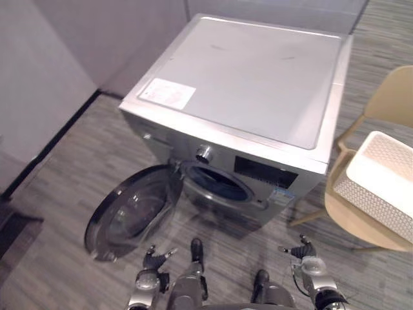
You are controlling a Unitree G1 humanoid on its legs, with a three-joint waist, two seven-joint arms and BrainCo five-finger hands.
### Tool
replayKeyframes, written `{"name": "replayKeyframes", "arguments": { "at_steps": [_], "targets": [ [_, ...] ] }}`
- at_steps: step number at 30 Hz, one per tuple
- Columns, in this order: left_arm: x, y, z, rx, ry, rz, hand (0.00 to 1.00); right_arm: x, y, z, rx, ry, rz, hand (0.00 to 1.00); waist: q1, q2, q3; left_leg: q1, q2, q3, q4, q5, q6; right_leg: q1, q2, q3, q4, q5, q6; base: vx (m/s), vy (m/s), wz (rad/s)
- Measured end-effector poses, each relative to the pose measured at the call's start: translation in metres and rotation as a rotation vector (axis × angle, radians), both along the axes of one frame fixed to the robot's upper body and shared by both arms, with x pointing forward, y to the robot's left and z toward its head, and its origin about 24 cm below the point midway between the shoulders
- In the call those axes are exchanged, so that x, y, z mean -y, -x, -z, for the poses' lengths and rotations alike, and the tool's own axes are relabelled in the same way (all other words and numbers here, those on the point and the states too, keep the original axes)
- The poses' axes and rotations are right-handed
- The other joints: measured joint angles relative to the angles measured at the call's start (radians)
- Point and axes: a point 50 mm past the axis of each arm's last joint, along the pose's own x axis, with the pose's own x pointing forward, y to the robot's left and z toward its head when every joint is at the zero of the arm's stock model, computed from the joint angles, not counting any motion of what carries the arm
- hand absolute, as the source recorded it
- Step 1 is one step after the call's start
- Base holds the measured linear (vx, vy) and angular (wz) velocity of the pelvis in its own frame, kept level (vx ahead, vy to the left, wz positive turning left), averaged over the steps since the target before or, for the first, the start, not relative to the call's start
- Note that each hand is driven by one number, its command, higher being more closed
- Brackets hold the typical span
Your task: Pick up the laundry basket with both hands and put the clothes into the washing machine.
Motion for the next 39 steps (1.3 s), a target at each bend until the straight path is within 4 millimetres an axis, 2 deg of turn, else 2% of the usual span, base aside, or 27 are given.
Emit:
{"name": "replayKeyframes", "arguments": {
  "at_steps": [2, 3, 5, 6, 9, 13, 16, 20, 21, 25, 28, 31, 34, 36, 39],
  "targets": [
    [0.002, -0.007, -0.003, 0.018, -0.003, 0.020, 0.00, 0.006, -0.002, -0.002, 0.009, -0.003, 0.043, 0.00, -0.035, 0.048, -0.031, 0.092, 0.009, -0.004, -0.249, -0.004, -0.006, 0.001, 0.058, -0.051, -0.098, 0.068, 0.023, -0.08, 0.099, 0.50],
    [0.002, -0.010, -0.005, 0.027, -0.008, 0.028, 0.00, 0.006, 0.000, 0.000, 0.002, -0.011, 0.054, 0.00, -0.041, 0.047, -0.032, 0.092, 0.013, -0.012, -0.274, -0.005, -0.006, 0.004, 0.067, -0.063, -0.117, 0.090, 0.025, -0.09, 0.096, 0.39],
    [-0.009, -0.016, -0.010, 0.049, -0.052, 0.057, 0.00, -0.004, 0.008, 0.010, -0.050, -0.051, 0.072, 0.00, -0.040, -0.002, -0.031, 0.099, -0.011, -0.021, -0.279, 0.001, 0.002, 0.064, 0.076, -0.068, -0.228, 0.168, 0.030, -0.08, 0.096, 0.18],
    [-0.011, -0.015, -0.011, 0.052, -0.062, 0.060, 0.00, -0.005, 0.011, 0.011, -0.060, -0.055, 0.074, 0.00, -0.040, -0.009, -0.034, 0.109, -0.018, -0.021, -0.279, -0.001, 0.005, 0.082, 0.076, -0.064, -0.250, 0.180, 0.036, -0.05, 0.116, 0.04],
    [-0.023, -0.021, -0.026, 0.123, -0.109, 0.065, 0.00, -0.004, 0.015, 0.013, -0.068, -0.053, 0.075, 0.00, -0.041, -0.010, -0.045, 0.137, -0.045, -0.019, -0.279, -0.003, 0.011, 0.131, 0.063, -0.049, -0.304, 0.214, 0.048, -0.04, 0.107, 0.01],
    [-0.038, -0.041, -0.057, 0.276, -0.177, 0.047, 0.00, -0.001, 0.011, 0.011, -0.061, -0.044, 0.067, 0.00, -0.042, 0.017, -0.054, 0.130, -0.053, -0.018, -0.280, 0.002, 0.018, 0.132, 0.067, -0.034, -0.341, 0.243, 0.040, -0.05, 0.025, -0.06],
    [-0.052, -0.050, -0.075, 0.358, -0.213, 0.000, 0.00, 0.009, 0.013, 0.009, -0.071, -0.020, 0.069, 0.00, -0.044, 0.021, -0.057, 0.132, -0.051, -0.035, -0.281, 0.002, 0.018, 0.136, 0.075, -0.035, -0.343, 0.246, 0.036, -0.01, -0.006, 0.00],
    [-0.096, -0.062, -0.106, 0.447, -0.355, -0.075, 0.00, 0.024, 0.020, 0.008, -0.097, 0.017, 0.076, 0.00, -0.045, 0.011, -0.053, 0.141, -0.047, -0.048, -0.291, 0.003, 0.016, 0.140, 0.084, -0.032, -0.344, 0.247, 0.034, 0.00, -0.001, -0.01],
    [-0.113, -0.066, -0.117, 0.470, -0.399, -0.099, 0.00, 0.026, 0.023, 0.009, -0.106, 0.020, 0.077, 0.00, -0.044, 0.004, -0.051, 0.145, -0.047, -0.048, -0.297, 0.004, 0.016, 0.140, 0.086, -0.029, -0.344, 0.247, 0.034, 0.01, -0.002, -0.05],
    [-0.153, -0.072, -0.135, 0.454, -0.502, -0.146, 0.00, 0.025, 0.022, 0.009, -0.106, 0.016, 0.072, 0.00, -0.039, -0.020, -0.040, 0.132, -0.048, -0.030, -0.303, 0.004, 0.016, 0.110, 0.089, -0.004, -0.344, 0.252, 0.027, 0.01, 0.005, -0.14],
    [-0.169, -0.071, -0.131, 0.379, -0.531, -0.163, 0.00, 0.021, 0.019, 0.009, -0.104, 0.015, 0.051, 0.00, -0.038, -0.048, -0.032, 0.103, -0.048, -0.011, -0.304, 0.005, 0.017, 0.068, 0.092, 0.019, -0.344, 0.256, 0.024, 0.03, 0.000, -0.21],
    [-0.169, -0.073, -0.119, 0.307, -0.512, -0.151, 0.00, 0.018, 0.019, 0.010, -0.102, 0.007, 0.049, 0.00, -0.041, -0.071, -0.018, 0.073, -0.047, -0.001, -0.304, 0.005, 0.017, 0.030, 0.094, 0.030, -0.344, 0.261, 0.020, 0.05, -0.002, -0.15],
    [-0.167, -0.084, -0.122, 0.286, -0.531, -0.123, 0.00, 0.013, 0.015, 0.010, -0.089, -0.002, 0.038, 0.00, -0.037, -0.096, 0.003, 0.033, -0.041, 0.014, -0.294, 0.005, 0.017, -0.014, 0.098, 0.052, -0.344, 0.269, 0.010, 0.03, -0.013, -0.14],
    [-0.169, -0.091, -0.128, 0.287, -0.546, -0.098, 0.00, 0.010, 0.014, 0.009, -0.084, -0.002, 0.024, 0.00, -0.038, -0.099, 0.006, -0.003, -0.036, 0.021, -0.281, 0.004, 0.015, -0.044, 0.100, 0.054, -0.343, 0.272, 0.007, 0.01, -0.017, -0.06],
    [-0.165, -0.099, -0.131, 0.293, -0.565, -0.072, 0.00, 0.005, 0.008, 0.006, -0.050, -0.006, 0.012, 0.00, -0.012, -0.101, 0.010, -0.044, -0.029, 0.042, -0.256, -0.004, 0.015, -0.085, 0.104, 0.077, -0.343, 0.280, -0.001, 0.01, -0.026, -0.15]
  ]
}}
